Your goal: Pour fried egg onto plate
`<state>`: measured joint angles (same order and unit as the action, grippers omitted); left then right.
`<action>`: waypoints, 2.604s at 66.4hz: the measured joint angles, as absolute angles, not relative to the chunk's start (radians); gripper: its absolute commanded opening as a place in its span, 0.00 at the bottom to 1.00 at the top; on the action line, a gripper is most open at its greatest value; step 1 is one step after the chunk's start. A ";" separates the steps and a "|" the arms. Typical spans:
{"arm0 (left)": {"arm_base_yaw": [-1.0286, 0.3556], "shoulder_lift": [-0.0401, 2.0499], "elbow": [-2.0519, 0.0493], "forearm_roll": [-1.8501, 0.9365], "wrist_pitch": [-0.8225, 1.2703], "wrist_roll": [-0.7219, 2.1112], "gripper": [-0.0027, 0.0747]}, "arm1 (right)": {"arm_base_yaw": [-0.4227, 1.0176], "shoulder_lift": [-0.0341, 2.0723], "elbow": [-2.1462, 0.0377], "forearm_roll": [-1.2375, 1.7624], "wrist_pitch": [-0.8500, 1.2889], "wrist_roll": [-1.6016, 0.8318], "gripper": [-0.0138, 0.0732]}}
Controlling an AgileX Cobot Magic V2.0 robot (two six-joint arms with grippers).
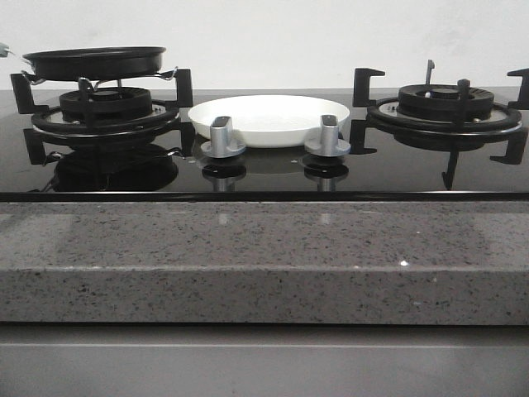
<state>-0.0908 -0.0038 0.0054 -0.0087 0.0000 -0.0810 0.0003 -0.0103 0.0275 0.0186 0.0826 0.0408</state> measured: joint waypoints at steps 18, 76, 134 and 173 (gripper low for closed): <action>-0.091 -0.004 0.005 -0.009 0.000 -0.081 0.01 | 0.000 -0.010 0.028 0.019 0.083 0.041 0.03; -0.091 -0.004 0.005 -0.009 0.000 -0.081 0.01 | 0.000 -0.010 0.028 0.019 0.083 0.038 0.03; -0.091 -0.004 -0.084 -0.069 0.025 -0.081 0.01 | 0.000 -0.010 -0.081 0.041 0.107 0.039 0.03; -0.091 0.295 -0.718 0.000 0.480 -0.081 0.01 | 0.000 0.320 -0.638 0.035 0.468 0.039 0.03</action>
